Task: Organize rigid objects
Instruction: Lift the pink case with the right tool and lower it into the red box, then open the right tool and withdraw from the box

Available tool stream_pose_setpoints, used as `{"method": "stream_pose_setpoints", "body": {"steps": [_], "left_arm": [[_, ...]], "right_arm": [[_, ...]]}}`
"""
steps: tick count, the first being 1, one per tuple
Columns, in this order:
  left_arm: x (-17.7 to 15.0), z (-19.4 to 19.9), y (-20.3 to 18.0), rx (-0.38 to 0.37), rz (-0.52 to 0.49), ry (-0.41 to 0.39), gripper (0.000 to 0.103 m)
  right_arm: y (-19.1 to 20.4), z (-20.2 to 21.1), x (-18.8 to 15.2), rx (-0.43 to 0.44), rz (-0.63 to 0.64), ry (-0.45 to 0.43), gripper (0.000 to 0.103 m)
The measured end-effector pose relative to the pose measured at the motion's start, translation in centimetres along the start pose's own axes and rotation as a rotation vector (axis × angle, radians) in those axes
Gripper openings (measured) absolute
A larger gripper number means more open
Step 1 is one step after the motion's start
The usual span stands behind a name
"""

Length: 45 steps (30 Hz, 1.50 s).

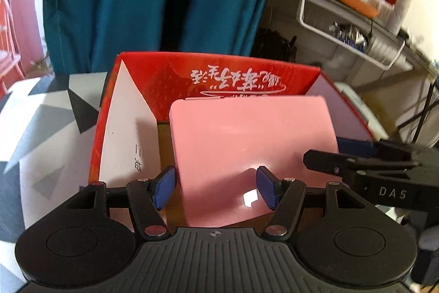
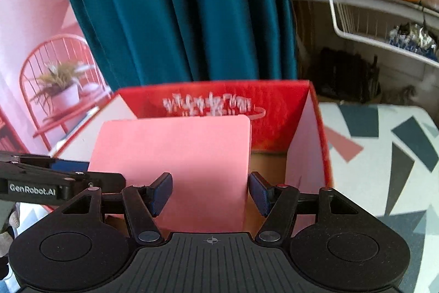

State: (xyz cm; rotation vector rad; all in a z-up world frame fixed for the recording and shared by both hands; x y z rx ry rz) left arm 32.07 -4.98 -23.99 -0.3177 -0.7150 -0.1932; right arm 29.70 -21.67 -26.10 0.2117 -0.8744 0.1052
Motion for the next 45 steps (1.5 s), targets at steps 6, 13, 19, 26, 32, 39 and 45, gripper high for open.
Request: {"method": "stream_pose_setpoints", "body": {"steps": [6, 13, 19, 26, 32, 39, 45], "left_arm": [[-0.1, -0.8, -0.1, 0.046, -0.045, 0.022, 0.066], [-0.6, -1.9, -0.8, 0.093, -0.091, 0.062, 0.065], [-0.6, -2.1, -1.0, 0.109, -0.095, 0.075, 0.066], [-0.3, -1.3, -1.0, 0.112, -0.080, 0.042, 0.069], [0.2, 2.9, -0.8, 0.118, -0.050, -0.115, 0.100], [-0.1, 7.0, -1.5, 0.302, -0.086, -0.245, 0.103], [-2.1, 10.1, -2.4, 0.367, -0.123, -0.339, 0.103]], "right_arm": [[0.9, -1.2, -0.3, -0.047, 0.035, 0.077, 0.060], [1.4, -2.6, -0.7, -0.093, 0.068, 0.155, 0.059], [1.4, -3.0, -0.7, -0.094, 0.086, 0.193, 0.059], [1.4, -2.7, -0.4, -0.090, 0.091, 0.197, 0.062], [1.4, 0.3, 0.3, -0.101, 0.125, 0.060, 0.092], [1.1, 4.4, 0.8, -0.095, 0.116, -0.105, 0.103], [1.4, 8.1, -0.2, -0.110, 0.102, -0.264, 0.103]]}}
Point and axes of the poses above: each gripper's, at about its wrist camera, not at the fingertips, and z roughly against the way its jaws point, y to its left, x to its top, the point moved 5 cm from there along -z, roughly the way its jaws point, and after that the axes turned 7 degrees about z, right-handed, at the moved point
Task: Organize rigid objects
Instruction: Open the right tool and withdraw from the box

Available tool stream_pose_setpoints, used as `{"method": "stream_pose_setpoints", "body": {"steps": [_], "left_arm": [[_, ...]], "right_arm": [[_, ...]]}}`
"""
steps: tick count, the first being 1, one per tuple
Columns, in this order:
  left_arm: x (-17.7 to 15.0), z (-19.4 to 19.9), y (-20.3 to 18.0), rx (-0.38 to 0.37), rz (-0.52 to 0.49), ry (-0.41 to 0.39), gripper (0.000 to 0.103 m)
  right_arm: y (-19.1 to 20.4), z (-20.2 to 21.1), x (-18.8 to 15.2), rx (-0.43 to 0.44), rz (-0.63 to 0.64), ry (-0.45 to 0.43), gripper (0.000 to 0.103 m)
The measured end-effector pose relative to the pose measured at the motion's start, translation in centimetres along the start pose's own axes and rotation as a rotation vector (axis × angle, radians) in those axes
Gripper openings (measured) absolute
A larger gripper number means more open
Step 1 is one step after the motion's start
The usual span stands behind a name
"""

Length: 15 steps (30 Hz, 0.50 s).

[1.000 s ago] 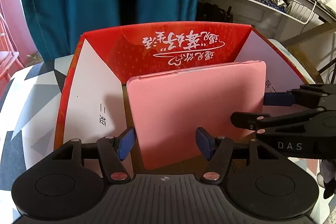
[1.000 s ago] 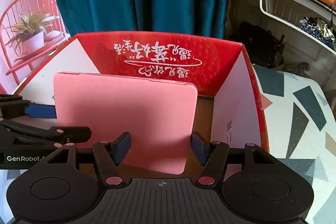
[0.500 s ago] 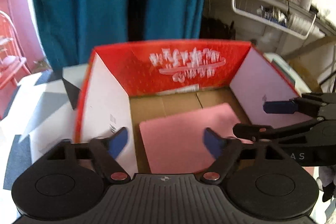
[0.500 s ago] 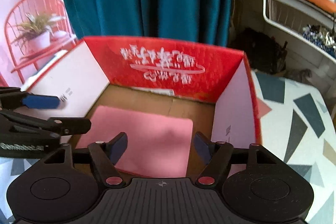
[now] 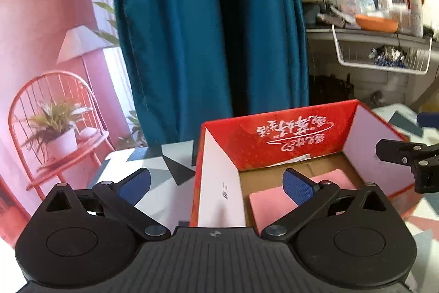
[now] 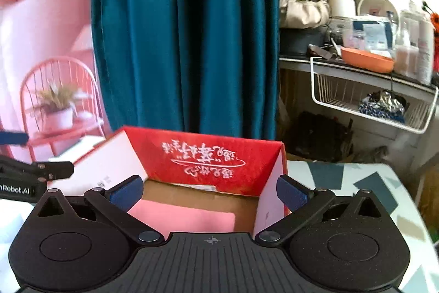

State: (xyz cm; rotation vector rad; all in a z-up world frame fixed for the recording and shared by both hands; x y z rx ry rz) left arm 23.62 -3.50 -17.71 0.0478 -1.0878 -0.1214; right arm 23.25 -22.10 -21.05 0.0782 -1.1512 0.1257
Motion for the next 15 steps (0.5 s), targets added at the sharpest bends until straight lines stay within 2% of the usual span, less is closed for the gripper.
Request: {"method": "stream_pose_setpoints", "body": {"steps": [5, 8, 11, 15], "left_arm": [[-2.0, 2.1, 1.0, -0.043, 0.097, 0.004, 0.103], [-3.4, 2.3, 1.5, -0.060, 0.145, 0.035, 0.103], [-5.5, 2.4, 1.6, -0.067, 0.152, 0.067, 0.103], [-7.7, 2.1, 1.5, -0.147, 0.158, 0.107, 0.103]], "right_arm": [[0.0, 2.4, -1.7, 0.007, -0.036, -0.029, 0.103], [0.2, 3.7, -3.3, 0.017, -0.049, -0.032, 0.103], [0.5, 4.6, -5.2, 0.016, -0.066, -0.016, 0.103], [1.2, 5.2, -7.9, -0.011, -0.073, 0.005, 0.103]]}}
Point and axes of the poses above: each gripper's, at about its wrist camera, not at the fingertips, and z roughly against the way its jaws point, y to its left, x to its top, the point moved 5 cm from there along -z, roughly the way its jaws point, and after that the axes turned 7 degrees about z, right-handed, at the moved point
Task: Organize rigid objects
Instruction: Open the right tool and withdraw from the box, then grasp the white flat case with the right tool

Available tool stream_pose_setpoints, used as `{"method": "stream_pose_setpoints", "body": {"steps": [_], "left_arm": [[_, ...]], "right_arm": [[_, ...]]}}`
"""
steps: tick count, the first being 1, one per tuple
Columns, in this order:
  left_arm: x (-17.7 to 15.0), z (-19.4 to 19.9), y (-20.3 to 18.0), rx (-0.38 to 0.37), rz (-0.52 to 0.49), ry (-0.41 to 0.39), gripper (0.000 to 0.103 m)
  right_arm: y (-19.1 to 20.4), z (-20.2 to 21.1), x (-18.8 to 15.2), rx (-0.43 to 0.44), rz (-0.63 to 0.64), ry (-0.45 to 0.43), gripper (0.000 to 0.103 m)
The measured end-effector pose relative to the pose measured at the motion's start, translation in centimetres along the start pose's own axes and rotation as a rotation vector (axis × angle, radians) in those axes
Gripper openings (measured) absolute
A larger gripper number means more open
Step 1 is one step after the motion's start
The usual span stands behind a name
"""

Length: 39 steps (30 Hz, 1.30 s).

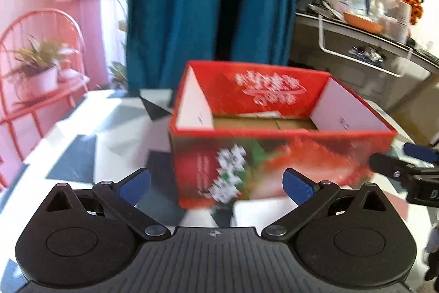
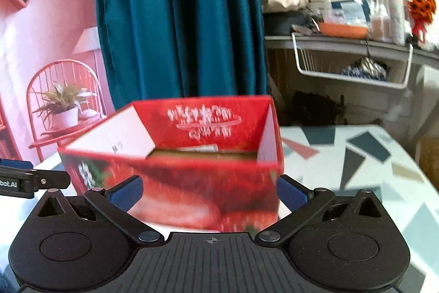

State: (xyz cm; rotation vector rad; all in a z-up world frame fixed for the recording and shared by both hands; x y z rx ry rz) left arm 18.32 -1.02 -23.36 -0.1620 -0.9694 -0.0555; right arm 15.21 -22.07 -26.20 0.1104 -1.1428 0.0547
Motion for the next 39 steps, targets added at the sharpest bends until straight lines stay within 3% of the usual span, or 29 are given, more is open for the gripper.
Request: {"method": "stream_pose_setpoints", "body": {"steps": [6, 11, 22, 28, 39], "left_arm": [[-1.6, -0.9, 0.2, -0.034, 0.002, 0.027, 0.103], [-3.0, -1.4, 0.2, -0.035, 0.004, 0.043, 0.103], [-4.7, -2.7, 0.3, -0.073, 0.047, 0.108, 0.103], [-5.1, -2.7, 0.0, -0.096, 0.040, 0.116, 0.102], [-5.7, -3.3, 0.0, -0.154, 0.067, 0.161, 0.090]], "right_arm": [[0.9, -0.1, -4.6, -0.005, 0.043, 0.034, 0.103], [0.6, -1.6, -6.4, 0.000, 0.064, 0.068, 0.103], [0.9, -2.3, -7.3, 0.066, 0.101, 0.080, 0.101], [0.4, -2.5, -7.3, 0.109, 0.060, 0.090, 0.096], [-0.2, -2.7, -7.6, 0.197, 0.001, 0.106, 0.086]]}}
Point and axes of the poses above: each gripper's, at about its wrist camera, not at the fingertips, and z roughly against the way its jaws point, y to its left, x to its top, the point moved 5 cm from there along -z, roughly the way its jaws point, and after that the axes turned 7 degrees about z, right-handed, at the moved point
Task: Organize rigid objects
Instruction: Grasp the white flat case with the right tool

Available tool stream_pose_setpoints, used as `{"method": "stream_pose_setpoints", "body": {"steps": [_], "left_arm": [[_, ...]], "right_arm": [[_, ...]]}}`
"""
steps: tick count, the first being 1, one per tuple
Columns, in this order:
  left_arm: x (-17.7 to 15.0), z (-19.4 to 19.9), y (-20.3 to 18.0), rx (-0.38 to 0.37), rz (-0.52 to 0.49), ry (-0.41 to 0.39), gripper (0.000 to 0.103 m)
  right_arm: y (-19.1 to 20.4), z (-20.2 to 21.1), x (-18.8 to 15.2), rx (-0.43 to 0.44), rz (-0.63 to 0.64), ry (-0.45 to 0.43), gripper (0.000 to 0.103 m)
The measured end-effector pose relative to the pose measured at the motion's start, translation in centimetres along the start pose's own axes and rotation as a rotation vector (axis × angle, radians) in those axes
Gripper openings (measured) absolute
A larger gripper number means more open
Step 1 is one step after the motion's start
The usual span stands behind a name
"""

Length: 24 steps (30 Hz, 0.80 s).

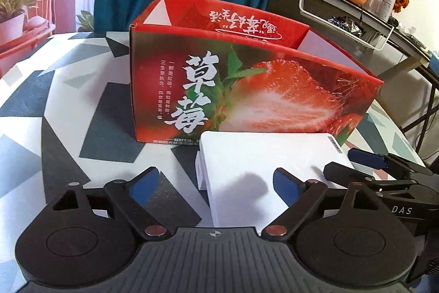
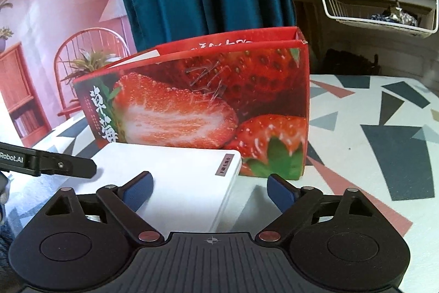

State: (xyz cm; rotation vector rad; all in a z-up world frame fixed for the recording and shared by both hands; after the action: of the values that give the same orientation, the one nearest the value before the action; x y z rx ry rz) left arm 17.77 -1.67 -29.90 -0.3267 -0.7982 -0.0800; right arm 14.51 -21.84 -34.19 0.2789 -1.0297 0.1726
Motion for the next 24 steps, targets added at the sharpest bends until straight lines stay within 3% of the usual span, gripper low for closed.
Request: {"method": "stream_pose_setpoints", "body": {"steps": [7, 15, 24], "left_arm": [[-0.43, -0.40, -0.19, -0.030, 0.005, 0.030, 0.088], [-0.47, -0.41, -0.35, -0.060, 0.012, 0.034, 0.077], [-0.51, -0.67, -0.47, -0.087, 0.018, 0.046, 0.076]], "right_arm": [[0.03, 0.04, -0.04, 0.028, -0.010, -0.001, 0.080], [0.18, 0.17, -0.16, 0.055, -0.016, -0.001, 0.076], [0.20, 0.26, -0.21, 0.083, -0.026, -0.002, 0.070]]}}
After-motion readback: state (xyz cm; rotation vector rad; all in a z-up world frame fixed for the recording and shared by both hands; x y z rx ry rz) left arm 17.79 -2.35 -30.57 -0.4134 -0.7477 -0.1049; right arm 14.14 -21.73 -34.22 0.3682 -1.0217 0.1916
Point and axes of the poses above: each gripper's, at about its wrist camera, not at the fingertips, and z roughly against the way its jaws point, y to its left, x to its top, the point moved 5 cm from there along -z, roughly the way its jaws point, and after that the axes turned 7 degrees about z, right-handed, at the moved point
